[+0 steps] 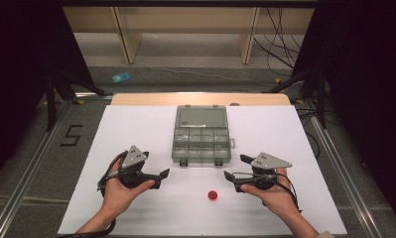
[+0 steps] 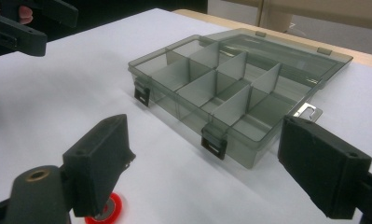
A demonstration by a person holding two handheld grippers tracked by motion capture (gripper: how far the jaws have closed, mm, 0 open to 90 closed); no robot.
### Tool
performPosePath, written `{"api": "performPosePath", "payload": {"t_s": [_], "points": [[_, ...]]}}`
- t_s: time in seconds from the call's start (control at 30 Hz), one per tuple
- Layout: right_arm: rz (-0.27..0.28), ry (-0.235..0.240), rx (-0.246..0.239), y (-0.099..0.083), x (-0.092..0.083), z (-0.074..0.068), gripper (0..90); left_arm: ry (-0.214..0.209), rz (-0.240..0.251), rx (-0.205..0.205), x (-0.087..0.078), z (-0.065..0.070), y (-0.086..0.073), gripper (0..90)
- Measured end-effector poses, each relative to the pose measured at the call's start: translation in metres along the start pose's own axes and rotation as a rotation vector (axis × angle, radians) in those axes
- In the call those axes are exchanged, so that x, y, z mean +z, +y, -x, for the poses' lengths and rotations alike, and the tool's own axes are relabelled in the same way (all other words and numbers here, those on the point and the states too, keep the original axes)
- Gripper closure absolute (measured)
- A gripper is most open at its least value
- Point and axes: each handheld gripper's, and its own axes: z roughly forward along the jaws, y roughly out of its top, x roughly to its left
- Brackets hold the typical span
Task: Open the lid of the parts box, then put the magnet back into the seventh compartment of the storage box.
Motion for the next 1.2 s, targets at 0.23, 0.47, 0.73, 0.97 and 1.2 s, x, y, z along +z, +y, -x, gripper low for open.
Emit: {"api": "performPosePath", "payload": {"t_s": [0.23, 0.47, 0.73, 0.97, 1.2], "points": [[-0.006, 0.016, -0.004, 0.0, -0.001, -0.003, 17.3, 0.004, 0.024, -0.01, -0.001, -0.001, 0.001, 4.5], [-0.053, 0.066, -0.02, -0.003, -0.001, -0.011, 17.8, 0.0, 0.029, -0.027, 0.0, -0.001, 0.001, 4.4], [-0.135, 0.156, -0.066, -0.009, 0.007, -0.027, 19.9, 0.007, 0.027, -0.035, -0.001, -0.001, 0.0, 4.4], [-0.213, 0.197, -0.098, -0.016, 0.02, -0.038, 22.1, 0.012, 0.025, -0.032, -0.001, -0.001, -0.001, 4.5], [-0.262, 0.211, -0.108, -0.021, 0.026, -0.041, 23.3, 0.008, 0.014, -0.034, 0.003, -0.002, -0.002, 4.5]]}}
